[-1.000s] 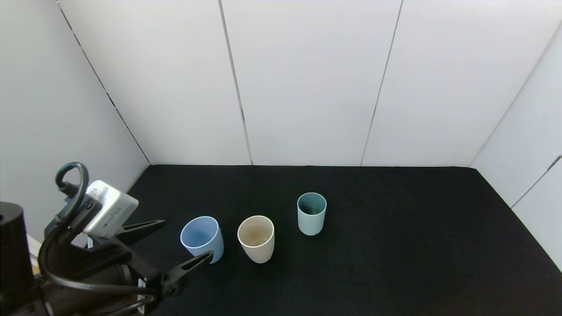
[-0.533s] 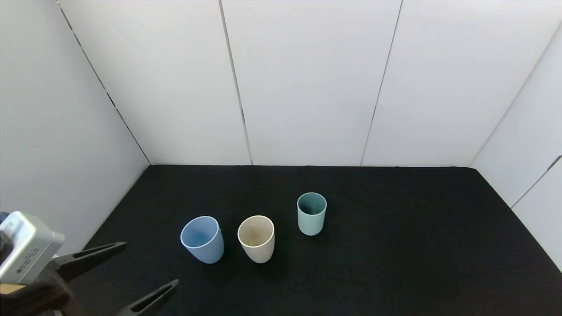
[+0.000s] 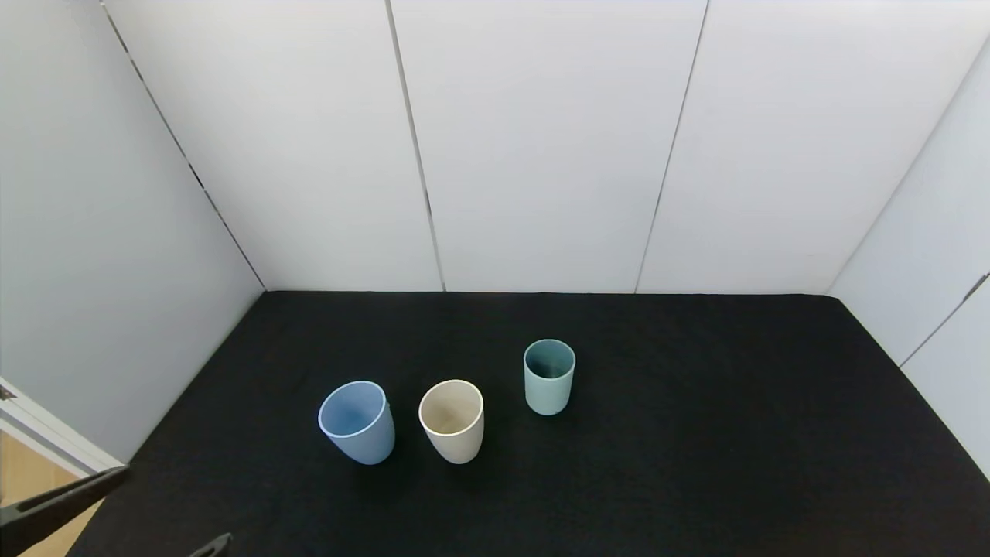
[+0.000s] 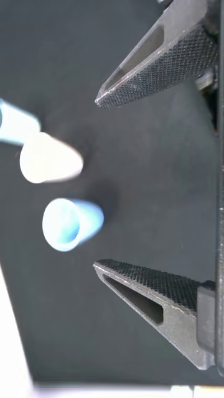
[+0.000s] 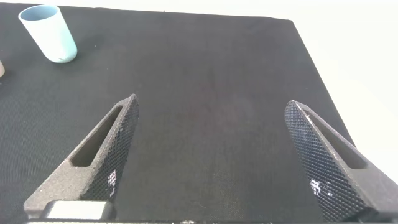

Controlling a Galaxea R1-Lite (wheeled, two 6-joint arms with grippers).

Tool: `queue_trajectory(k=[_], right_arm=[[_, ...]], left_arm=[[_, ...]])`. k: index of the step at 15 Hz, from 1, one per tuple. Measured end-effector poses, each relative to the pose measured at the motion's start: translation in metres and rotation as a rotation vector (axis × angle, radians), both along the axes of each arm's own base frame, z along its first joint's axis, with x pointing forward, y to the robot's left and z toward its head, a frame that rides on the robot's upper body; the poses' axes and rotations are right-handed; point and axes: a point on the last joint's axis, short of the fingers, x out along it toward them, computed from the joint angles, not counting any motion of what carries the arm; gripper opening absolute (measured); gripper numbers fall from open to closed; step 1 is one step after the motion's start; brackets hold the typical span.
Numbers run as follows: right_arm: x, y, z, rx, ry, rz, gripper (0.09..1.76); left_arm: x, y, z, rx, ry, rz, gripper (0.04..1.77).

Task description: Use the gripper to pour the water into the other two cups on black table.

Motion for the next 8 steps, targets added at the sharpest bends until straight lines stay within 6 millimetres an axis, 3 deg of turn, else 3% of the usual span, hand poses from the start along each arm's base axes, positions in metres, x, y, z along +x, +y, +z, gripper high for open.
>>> queue_trajectory(k=[8], right_arm=[[0.000, 0.000, 0.000, 0.000, 0.000, 0.000, 1.71]], left_arm=[[-0.056, 0.022, -0.013, -0.034, -0.198, 0.216, 1.72]])
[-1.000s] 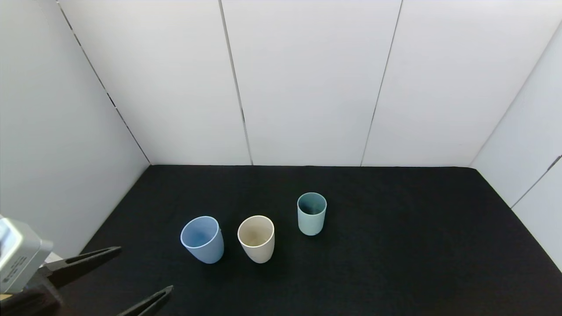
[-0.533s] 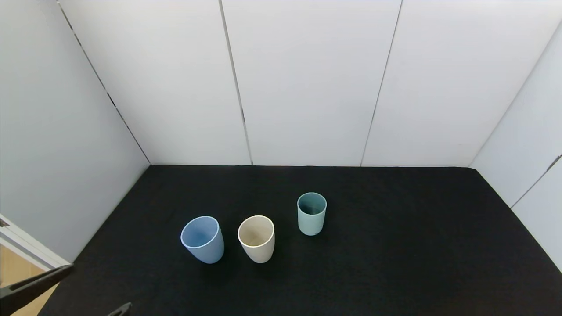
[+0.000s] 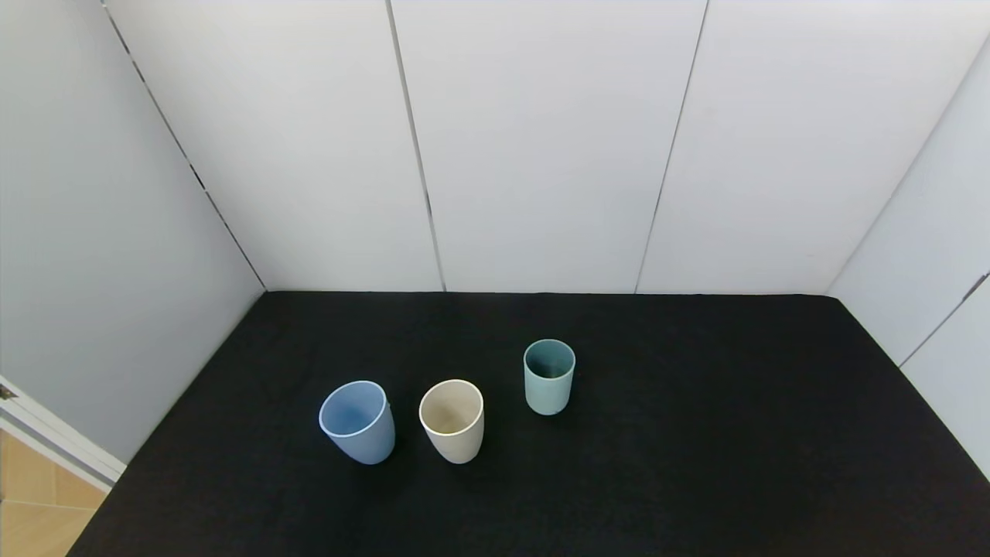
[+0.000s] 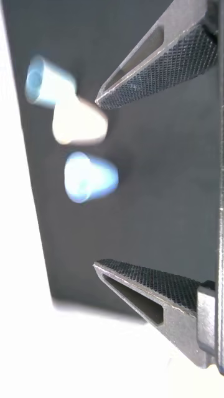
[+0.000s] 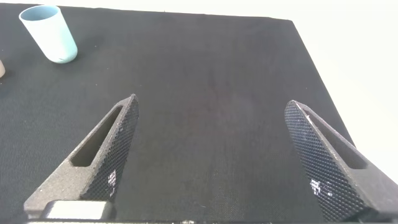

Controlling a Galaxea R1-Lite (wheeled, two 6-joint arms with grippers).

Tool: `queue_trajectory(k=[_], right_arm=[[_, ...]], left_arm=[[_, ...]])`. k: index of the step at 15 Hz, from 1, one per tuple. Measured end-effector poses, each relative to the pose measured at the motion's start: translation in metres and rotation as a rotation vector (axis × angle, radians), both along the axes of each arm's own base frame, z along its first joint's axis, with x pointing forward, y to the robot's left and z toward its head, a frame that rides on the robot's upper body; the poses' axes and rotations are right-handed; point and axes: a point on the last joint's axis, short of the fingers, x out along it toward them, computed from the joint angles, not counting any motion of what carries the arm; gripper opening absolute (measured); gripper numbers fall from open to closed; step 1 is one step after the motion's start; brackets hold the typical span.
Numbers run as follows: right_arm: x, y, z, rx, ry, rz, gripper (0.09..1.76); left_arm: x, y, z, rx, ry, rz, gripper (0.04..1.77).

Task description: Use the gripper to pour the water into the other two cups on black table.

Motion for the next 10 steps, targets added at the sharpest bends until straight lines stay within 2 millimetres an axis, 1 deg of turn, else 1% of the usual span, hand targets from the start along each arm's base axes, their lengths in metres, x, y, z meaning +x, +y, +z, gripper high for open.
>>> queue_trajectory(k=[2, 6, 8, 10], right_arm=[[0.000, 0.000, 0.000, 0.000, 0.000, 0.000, 1.71], [0.000, 0.000, 0.000, 0.000, 0.000, 0.000, 1.71], [0.000, 0.000, 0.000, 0.000, 0.000, -0.001, 1.71], [0.000, 0.000, 0.000, 0.000, 0.000, 0.000, 1.71]], left_arm=[[-0.003, 0.001, -0.008, -0.002, -0.005, 0.046, 1.72], [-0.007, -0.001, -0.015, -0.002, 0.000, 0.042, 1.72], [-0.014, -0.003, -0.023, 0.000, 0.006, 0.010, 1.72], [-0.018, -0.004, -0.034, 0.001, 0.002, 0.016, 1.72]])
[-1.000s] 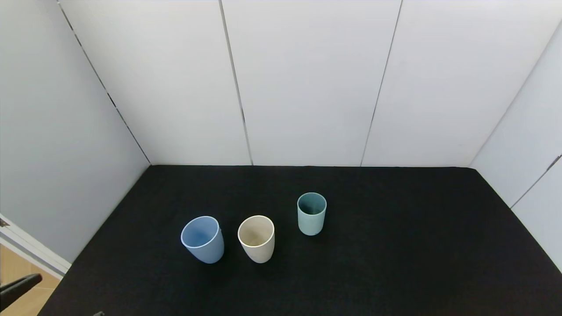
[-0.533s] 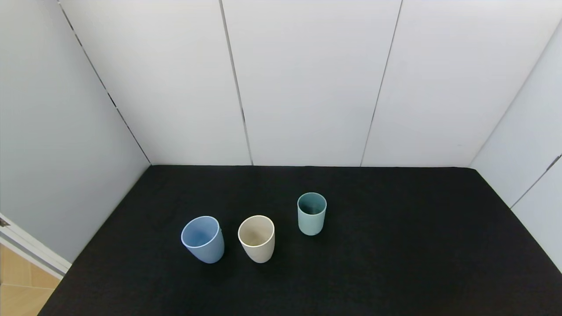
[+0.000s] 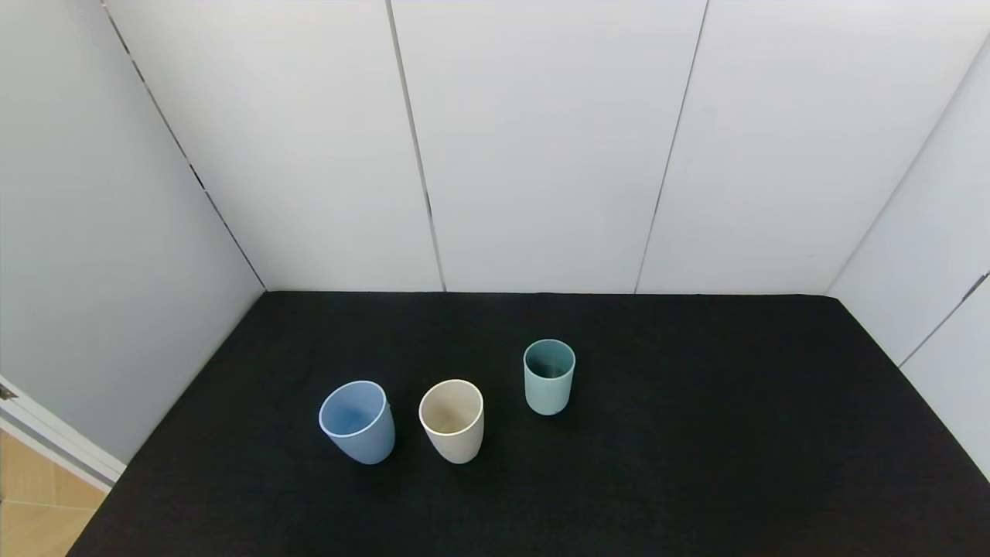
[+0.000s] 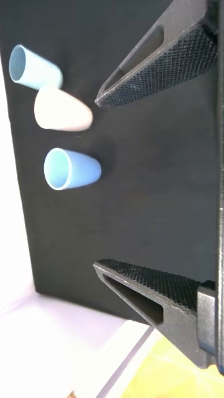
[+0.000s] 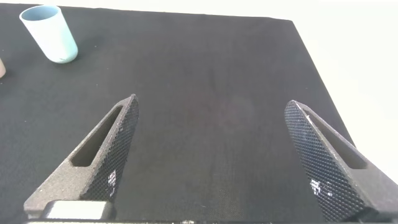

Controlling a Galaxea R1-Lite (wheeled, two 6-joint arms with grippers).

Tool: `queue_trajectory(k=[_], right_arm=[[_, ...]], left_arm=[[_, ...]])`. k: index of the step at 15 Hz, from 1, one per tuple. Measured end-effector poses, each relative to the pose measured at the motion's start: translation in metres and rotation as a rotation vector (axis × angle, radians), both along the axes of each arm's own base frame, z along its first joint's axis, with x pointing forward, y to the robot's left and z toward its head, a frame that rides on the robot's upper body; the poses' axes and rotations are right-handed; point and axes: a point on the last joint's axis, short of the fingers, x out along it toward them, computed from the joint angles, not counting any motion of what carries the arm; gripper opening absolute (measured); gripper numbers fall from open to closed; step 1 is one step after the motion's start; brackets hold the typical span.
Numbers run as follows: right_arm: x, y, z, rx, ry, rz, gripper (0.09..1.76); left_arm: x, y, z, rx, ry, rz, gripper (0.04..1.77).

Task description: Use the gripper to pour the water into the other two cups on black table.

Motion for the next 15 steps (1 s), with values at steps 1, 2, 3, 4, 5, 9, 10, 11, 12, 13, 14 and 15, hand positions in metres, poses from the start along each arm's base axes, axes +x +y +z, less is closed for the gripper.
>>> queue_trajectory(k=[1, 2, 3, 4, 5, 9, 10, 11, 12, 13, 14, 15], right_arm=[[0.000, 0.000, 0.000, 0.000, 0.000, 0.000, 1.71], [0.000, 0.000, 0.000, 0.000, 0.000, 0.000, 1.71], [0.000, 0.000, 0.000, 0.000, 0.000, 0.000, 1.71], [0.000, 0.000, 0.000, 0.000, 0.000, 0.000, 1.71], [0.000, 0.000, 0.000, 0.000, 0.000, 0.000, 1.71], [0.000, 0.000, 0.000, 0.000, 0.000, 0.000, 1.71], [0.000, 0.000, 0.000, 0.000, 0.000, 0.000, 1.71], [0.000, 0.000, 0.000, 0.000, 0.000, 0.000, 1.71], [0.000, 0.000, 0.000, 0.000, 0.000, 0.000, 1.71], [0.000, 0.000, 0.000, 0.000, 0.000, 0.000, 1.71], [0.000, 0.000, 0.000, -0.005, 0.001, 0.007, 1.71], [0.000, 0.000, 0.000, -0.005, 0.001, 0.005, 1.71]], left_arm=[[-0.002, 0.000, -0.005, 0.003, -0.010, 0.000, 1.72], [-0.004, 0.000, -0.011, 0.011, -0.023, -0.003, 1.72], [-0.006, 0.000, -0.016, 0.025, -0.038, -0.005, 1.72], [-0.007, 0.000, -0.023, 0.045, -0.048, -0.004, 1.72], [-0.006, 0.000, -0.030, 0.059, -0.059, 0.001, 1.72], [-0.004, 0.001, -0.049, 0.058, -0.019, 0.044, 1.72], [-0.004, 0.001, -0.050, 0.041, -0.013, 0.050, 1.72], [-0.003, 0.001, -0.051, 0.022, -0.010, 0.055, 1.72], [-0.003, 0.001, -0.051, 0.009, -0.009, 0.058, 1.72], [-0.003, 0.001, -0.051, -0.005, -0.007, 0.059, 1.72], [-0.003, 0.001, -0.052, -0.011, -0.006, 0.058, 1.72], [-0.003, 0.001, -0.052, -0.012, -0.004, 0.059, 1.72]])
